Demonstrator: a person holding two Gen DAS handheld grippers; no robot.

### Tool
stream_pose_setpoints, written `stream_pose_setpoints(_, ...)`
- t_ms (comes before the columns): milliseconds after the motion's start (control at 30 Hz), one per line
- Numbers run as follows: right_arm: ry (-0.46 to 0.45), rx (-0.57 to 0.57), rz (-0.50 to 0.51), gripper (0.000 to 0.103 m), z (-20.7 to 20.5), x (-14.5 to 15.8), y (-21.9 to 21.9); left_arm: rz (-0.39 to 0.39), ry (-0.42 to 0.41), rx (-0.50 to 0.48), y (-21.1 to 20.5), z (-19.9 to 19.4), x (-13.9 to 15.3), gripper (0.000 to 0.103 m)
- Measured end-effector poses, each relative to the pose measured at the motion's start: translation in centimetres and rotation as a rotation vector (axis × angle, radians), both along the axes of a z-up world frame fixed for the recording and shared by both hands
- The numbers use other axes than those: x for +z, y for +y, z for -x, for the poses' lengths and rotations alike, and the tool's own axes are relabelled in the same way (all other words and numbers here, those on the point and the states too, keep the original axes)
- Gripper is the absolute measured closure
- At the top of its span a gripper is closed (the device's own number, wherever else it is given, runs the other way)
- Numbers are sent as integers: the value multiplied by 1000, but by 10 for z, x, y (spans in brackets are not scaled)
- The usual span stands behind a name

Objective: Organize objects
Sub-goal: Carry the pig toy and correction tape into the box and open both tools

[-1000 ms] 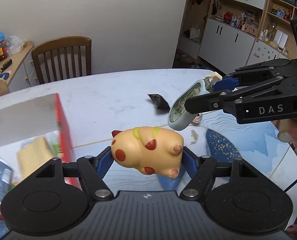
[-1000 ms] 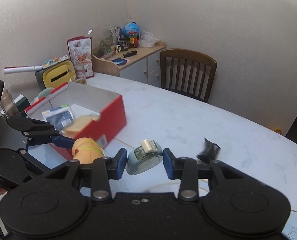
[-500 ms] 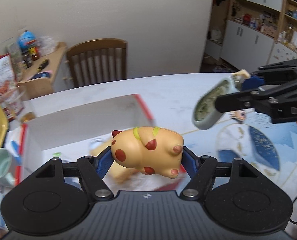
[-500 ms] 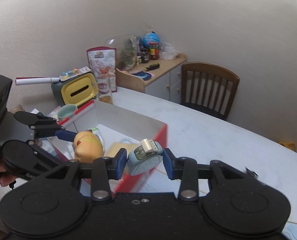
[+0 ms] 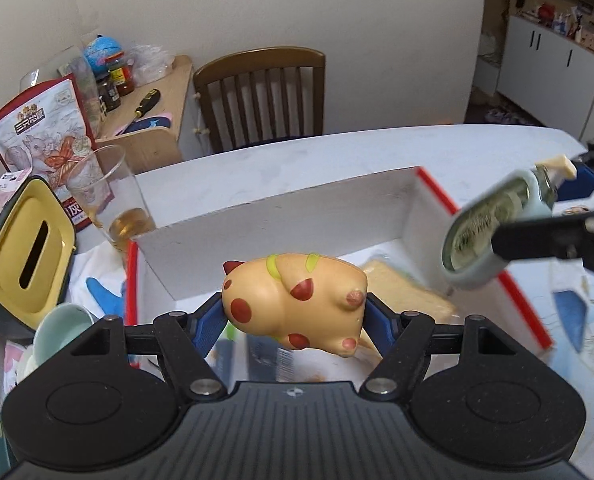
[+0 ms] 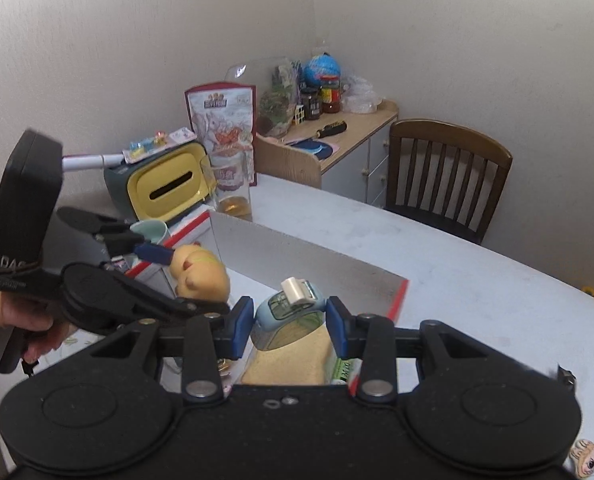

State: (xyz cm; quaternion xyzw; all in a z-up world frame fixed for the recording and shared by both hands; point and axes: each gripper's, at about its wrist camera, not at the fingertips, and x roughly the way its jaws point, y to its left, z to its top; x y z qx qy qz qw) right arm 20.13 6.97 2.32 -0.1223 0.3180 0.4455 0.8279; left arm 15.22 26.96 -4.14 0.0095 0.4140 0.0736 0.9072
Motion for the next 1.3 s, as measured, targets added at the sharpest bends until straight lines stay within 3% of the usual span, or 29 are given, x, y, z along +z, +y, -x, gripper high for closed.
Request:
stream_pose_setpoints(300, -27, 8, 49, 65, -4, -25, 44, -32, 67, 30, 21, -33, -30, 31)
stream_pose_setpoints(600, -9, -17, 94, 64, -10, -57, 52, -42, 132, 27, 27, -57, -56, 31)
stream_pose_setpoints(933, -42, 43, 279, 65, 4, -80, 65, -13, 248, -11, 23, -77, -73, 31)
stream_pose_setpoints(1300, -45, 46, 297, 60, 15, -75, 61, 67, 309, 58, 37, -94, -85, 30)
